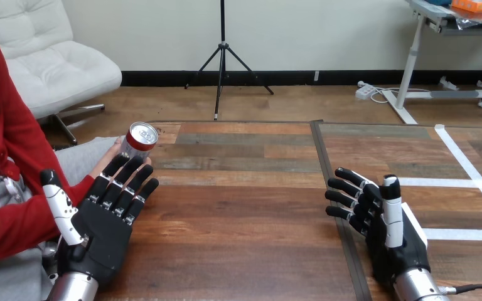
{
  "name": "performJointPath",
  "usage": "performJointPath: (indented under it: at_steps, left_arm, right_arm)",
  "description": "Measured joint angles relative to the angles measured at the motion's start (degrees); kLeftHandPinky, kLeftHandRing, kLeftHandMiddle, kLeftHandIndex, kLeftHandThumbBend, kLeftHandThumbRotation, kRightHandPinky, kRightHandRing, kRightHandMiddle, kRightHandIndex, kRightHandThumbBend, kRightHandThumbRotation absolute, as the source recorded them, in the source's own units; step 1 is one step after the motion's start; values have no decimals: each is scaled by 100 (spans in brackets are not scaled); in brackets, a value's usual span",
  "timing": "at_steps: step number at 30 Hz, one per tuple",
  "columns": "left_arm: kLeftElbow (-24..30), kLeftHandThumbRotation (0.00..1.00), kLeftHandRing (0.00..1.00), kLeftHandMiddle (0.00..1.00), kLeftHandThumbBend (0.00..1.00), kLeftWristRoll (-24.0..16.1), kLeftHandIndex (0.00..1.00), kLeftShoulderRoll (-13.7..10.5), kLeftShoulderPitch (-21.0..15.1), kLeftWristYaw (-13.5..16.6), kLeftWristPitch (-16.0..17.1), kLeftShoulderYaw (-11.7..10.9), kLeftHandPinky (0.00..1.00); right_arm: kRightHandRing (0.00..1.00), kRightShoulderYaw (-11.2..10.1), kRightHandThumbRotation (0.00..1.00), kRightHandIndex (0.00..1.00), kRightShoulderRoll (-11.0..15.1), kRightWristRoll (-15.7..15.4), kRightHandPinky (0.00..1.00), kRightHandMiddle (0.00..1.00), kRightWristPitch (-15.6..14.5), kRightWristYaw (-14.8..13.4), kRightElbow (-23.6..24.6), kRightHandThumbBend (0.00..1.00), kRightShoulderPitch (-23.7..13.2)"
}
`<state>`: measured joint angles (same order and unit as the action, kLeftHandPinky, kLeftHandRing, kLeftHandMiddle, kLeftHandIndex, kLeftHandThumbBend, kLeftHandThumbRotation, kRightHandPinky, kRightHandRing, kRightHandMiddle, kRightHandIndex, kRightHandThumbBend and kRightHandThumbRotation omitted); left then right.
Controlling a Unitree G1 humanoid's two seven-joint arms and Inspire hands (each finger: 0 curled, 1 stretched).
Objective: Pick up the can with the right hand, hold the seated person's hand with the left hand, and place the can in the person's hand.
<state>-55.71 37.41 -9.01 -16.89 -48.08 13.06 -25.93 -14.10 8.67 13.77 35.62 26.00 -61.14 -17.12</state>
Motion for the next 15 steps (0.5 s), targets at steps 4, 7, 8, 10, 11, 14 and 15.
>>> performJointPath:
  at_steps: [4, 7, 8, 10, 11, 14, 15]
  left_arm:
    - [-1, 98, 79, 74, 77, -55, 73, 5, 0, 11, 45, 1, 79]
    - [-3, 98, 78, 74, 77, -148, 73, 14, 0, 63, 131, 8, 78]
    - [-3, 98, 78, 74, 77, -176, 73, 19, 0, 82, 155, 9, 78]
    - [-5, 98, 78, 75, 77, -213, 73, 29, 0, 97, 191, 11, 78]
    - [-7, 98, 79, 75, 76, -225, 73, 33, 0, 97, 204, 12, 78]
    - [-14, 98, 79, 76, 75, -263, 72, 49, 0, 97, 245, 17, 79]
    - [-15, 97, 80, 76, 75, -273, 72, 53, 0, 97, 254, 19, 79]
  right_arm:
    - [76, -40, 100, 77, 0, 11, 74, 77, 11, -15, -1, 97, 0]
    - [76, -66, 100, 77, 1, 29, 73, 77, 11, -18, -1, 96, 0]
    - [76, -73, 100, 77, 1, 36, 73, 77, 11, -18, -1, 96, 0]
    - [75, -86, 100, 77, 1, 52, 73, 77, 11, -17, -1, 95, 0]
    - [75, -92, 100, 77, 0, 61, 73, 77, 11, -16, -1, 96, 0]
    - [75, -109, 100, 76, -1, 81, 72, 76, 10, -16, -1, 96, 0]
    - [75, -113, 100, 76, -1, 84, 72, 76, 10, -16, -1, 96, 0]
